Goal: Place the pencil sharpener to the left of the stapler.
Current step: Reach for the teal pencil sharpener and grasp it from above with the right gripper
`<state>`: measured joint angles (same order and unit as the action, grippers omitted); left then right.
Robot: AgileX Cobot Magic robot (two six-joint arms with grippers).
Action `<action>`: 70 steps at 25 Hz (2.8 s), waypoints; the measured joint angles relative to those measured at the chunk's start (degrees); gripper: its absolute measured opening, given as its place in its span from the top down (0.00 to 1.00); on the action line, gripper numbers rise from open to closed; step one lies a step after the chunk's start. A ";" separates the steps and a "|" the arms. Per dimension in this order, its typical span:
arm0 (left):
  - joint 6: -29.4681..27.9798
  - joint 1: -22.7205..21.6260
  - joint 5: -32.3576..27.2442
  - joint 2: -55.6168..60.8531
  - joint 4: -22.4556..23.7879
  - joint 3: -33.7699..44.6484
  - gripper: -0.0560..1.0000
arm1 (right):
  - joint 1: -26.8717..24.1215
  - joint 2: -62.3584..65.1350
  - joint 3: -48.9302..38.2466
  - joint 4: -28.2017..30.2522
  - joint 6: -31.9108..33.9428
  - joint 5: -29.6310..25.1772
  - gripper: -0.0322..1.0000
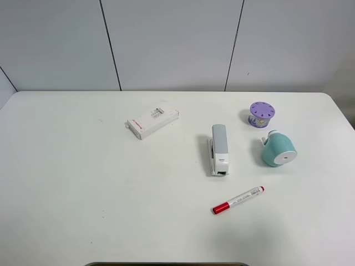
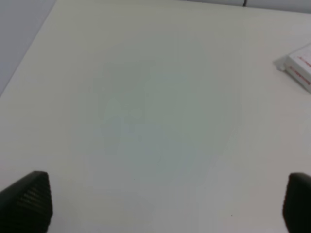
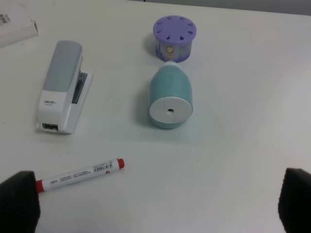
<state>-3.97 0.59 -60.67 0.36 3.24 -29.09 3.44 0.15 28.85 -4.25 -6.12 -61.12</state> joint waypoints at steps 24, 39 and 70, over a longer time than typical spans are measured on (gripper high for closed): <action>0.00 0.00 0.00 0.00 0.00 0.00 0.04 | 0.00 0.00 0.00 0.00 0.00 0.00 0.02; 0.00 0.00 0.00 0.00 0.00 0.00 0.04 | 0.00 0.00 0.00 2.19 2.74 0.00 0.02; 0.00 0.00 0.00 0.00 0.00 0.00 0.04 | 0.00 -41.00 23.18 12.40 12.60 -0.16 0.02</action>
<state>-3.97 0.59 -60.67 0.36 3.24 -29.09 3.44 -40.84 52.03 8.15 6.48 -61.28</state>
